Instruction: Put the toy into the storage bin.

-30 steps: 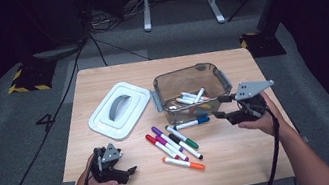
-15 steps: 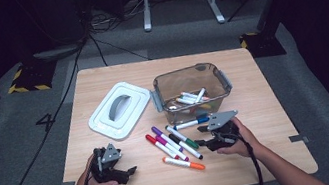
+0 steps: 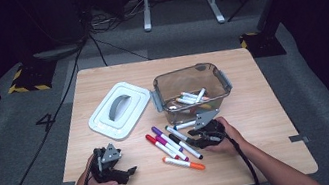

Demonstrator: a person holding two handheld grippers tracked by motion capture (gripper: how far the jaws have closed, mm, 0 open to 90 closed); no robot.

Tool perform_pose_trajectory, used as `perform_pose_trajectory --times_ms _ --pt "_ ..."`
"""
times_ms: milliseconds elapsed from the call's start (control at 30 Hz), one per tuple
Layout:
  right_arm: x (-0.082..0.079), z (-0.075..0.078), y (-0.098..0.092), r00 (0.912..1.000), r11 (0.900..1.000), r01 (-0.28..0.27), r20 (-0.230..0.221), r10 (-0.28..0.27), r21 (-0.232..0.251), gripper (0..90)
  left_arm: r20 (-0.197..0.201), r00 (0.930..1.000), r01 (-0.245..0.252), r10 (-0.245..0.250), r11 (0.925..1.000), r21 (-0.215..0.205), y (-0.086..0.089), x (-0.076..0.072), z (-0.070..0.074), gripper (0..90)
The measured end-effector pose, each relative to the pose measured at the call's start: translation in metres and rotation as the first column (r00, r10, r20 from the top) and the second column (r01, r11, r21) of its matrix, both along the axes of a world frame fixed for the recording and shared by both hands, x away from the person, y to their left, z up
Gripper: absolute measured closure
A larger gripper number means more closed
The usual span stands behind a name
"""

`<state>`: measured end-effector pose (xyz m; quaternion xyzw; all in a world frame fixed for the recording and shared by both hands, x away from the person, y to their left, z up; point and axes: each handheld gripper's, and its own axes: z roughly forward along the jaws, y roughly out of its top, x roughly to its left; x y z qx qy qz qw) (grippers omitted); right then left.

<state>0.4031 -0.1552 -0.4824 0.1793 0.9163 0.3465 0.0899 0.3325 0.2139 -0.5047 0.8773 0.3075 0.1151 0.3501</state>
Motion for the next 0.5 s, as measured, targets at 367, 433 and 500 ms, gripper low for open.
perform_pose_trajectory --times_ms 367,433,500 --pt "0.009 -0.005 -0.004 0.9995 0.999 0.029 -0.009 -0.029 -0.024 73.7 0.000 1.0000 0.000 0.000 1.0000 0.000 0.000 0.000 0.000 12.3" --pt "0.008 -0.004 -0.007 0.9995 0.999 0.031 -0.006 -0.031 -0.032 73.7 0.000 1.0000 0.000 0.000 1.0000 0.000 0.000 0.000 0.000 12.3" --pt "0.007 -0.004 -0.013 0.9995 0.999 0.030 -0.007 -0.030 -0.036 73.8 0.000 1.0000 0.000 0.000 1.0000 0.001 0.000 0.000 0.000 12.3"
